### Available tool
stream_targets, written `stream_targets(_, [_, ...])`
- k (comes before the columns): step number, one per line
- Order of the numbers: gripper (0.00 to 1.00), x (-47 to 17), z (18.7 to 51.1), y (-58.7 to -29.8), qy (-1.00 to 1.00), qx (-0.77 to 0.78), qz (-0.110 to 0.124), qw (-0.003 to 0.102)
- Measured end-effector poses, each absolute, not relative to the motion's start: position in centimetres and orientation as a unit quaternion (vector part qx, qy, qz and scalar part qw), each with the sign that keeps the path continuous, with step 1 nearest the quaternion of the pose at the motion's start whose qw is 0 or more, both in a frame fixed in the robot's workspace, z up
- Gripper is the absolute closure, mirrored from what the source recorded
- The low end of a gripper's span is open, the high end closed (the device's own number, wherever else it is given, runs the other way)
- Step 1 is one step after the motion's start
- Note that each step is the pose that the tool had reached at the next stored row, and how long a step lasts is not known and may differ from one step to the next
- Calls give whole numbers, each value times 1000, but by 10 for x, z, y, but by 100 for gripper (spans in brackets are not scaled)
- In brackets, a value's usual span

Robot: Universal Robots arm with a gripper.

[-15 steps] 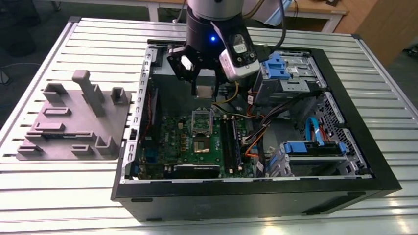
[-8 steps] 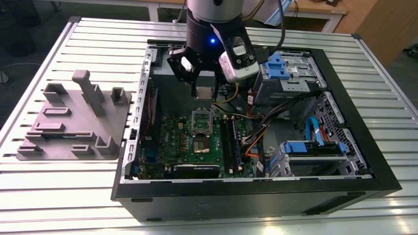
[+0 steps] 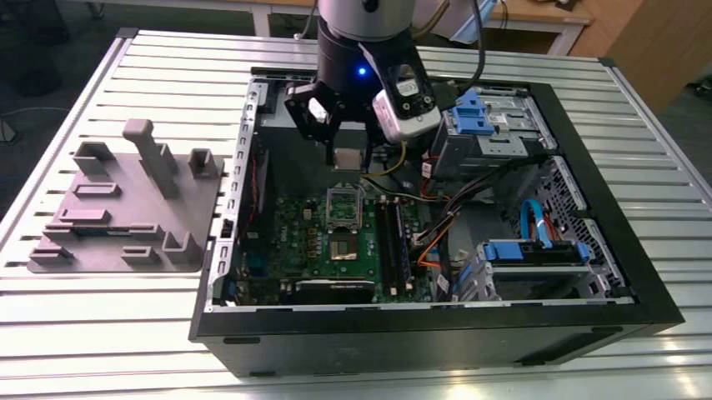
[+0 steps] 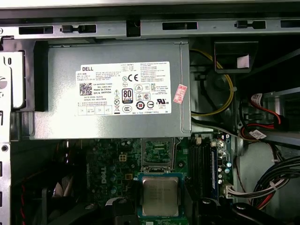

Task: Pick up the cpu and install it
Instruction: 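Place the cpu into insertion slot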

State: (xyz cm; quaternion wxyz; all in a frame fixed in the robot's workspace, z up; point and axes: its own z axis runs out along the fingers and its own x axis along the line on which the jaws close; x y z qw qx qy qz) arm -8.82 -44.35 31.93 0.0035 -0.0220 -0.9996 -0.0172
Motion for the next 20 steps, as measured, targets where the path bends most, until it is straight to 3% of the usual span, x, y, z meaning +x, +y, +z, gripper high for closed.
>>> stream_targets(20, [53, -88, 315, -444, -1000, -22, -17, 4])
